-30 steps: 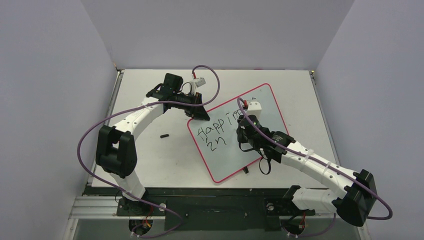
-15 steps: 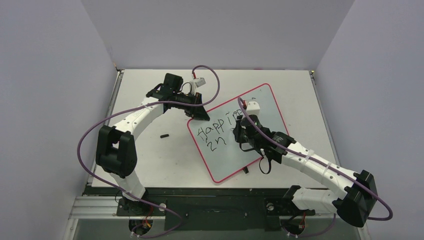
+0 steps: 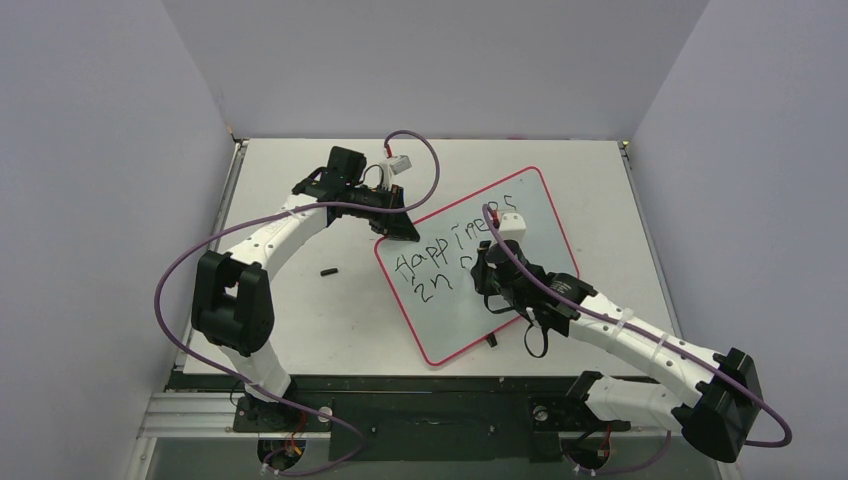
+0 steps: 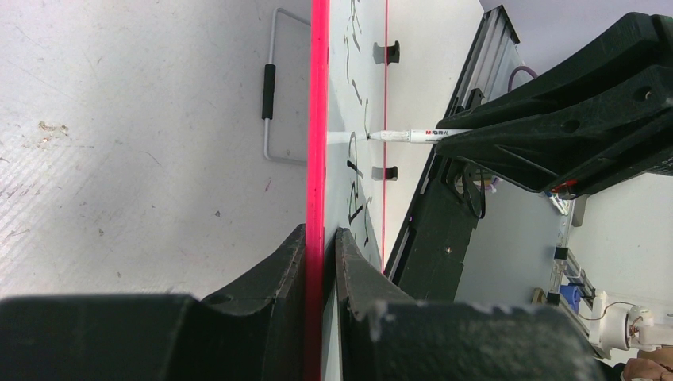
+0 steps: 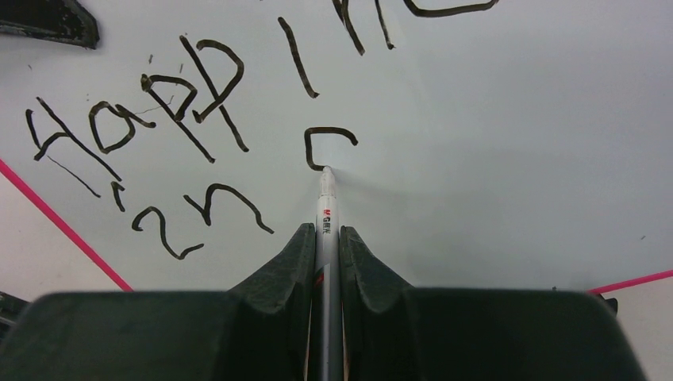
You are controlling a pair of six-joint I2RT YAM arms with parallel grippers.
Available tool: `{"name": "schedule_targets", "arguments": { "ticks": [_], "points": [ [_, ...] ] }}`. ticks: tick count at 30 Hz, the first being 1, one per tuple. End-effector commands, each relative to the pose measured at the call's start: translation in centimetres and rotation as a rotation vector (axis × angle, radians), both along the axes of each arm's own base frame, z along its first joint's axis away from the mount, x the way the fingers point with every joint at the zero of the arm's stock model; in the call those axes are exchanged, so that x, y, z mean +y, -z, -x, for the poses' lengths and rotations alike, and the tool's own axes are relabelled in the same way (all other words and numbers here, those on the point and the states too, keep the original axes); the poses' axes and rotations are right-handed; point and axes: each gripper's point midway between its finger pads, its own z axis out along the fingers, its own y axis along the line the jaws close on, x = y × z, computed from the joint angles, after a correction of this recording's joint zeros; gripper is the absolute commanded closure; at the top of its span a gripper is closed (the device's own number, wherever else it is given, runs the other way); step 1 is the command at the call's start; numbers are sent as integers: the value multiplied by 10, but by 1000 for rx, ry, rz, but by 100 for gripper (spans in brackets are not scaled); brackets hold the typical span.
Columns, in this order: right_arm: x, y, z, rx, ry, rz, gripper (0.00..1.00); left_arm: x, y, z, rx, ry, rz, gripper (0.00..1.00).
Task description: Write a sentence on the whiteboard
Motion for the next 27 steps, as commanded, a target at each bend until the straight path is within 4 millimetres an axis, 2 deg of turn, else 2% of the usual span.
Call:
{"name": "schedule_targets", "arguments": {
  "ticks": [1, 14, 22, 27],
  "points": [
    [-22, 9, -6, 11, 88, 80, 100, -8, -37, -2, -152, 35, 50, 100],
    [-9, -13, -30, -30, 103, 87, 100, -7, -36, 1, -152, 36, 52, 100],
    [-8, -10, -33, -30, 106, 97, 100, -7, -36, 1, -155, 39, 57, 100],
    [-8, -2, -25, -5, 91, 88, 100, -8, -37, -1, -158, 39, 58, 100]
  ]
}}
